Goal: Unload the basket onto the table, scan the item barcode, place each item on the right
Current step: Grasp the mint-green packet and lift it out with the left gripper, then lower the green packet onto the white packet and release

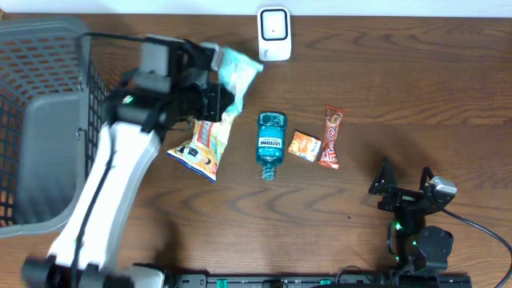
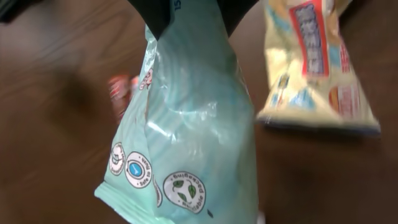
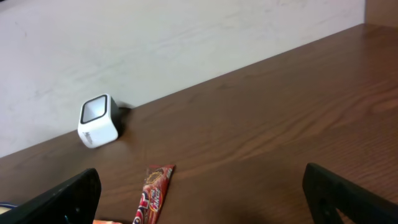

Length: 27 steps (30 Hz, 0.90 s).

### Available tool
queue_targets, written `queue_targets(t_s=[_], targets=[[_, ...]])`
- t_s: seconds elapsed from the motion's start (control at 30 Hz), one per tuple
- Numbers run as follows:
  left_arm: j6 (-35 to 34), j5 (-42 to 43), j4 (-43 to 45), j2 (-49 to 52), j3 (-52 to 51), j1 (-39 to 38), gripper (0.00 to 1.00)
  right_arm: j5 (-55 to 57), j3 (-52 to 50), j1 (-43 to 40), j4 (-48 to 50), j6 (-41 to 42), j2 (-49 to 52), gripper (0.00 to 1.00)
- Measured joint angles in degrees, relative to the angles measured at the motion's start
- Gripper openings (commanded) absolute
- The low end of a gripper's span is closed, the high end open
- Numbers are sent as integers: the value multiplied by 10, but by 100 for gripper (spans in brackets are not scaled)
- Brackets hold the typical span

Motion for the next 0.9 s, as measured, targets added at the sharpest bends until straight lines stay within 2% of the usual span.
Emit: queue_targets(t_s=[0.33,0.4,0.43,0.47,0.6,0.77,0.9], targets=[[-8,-32,-26,198,-2,-5,9,0,0,0,0,0,0,99],[-15,-33,-27,221,-3,-5,28,0,0,0,0,0,0,99],[-19,-33,-28,229,-3,-5,41,0,0,0,0,0,0,99],[-22,-33,-29,233,-3,-5,59,0,0,0,0,0,0,99],[-28,-33,-30,231,-3,-5,86,0,0,0,0,0,0,99],[-33,-33,-29,210,-3,-5,93,0,0,0,0,0,0,99],[-34,-33,-16,152,-3,-5,96,0,0,0,0,0,0,99]])
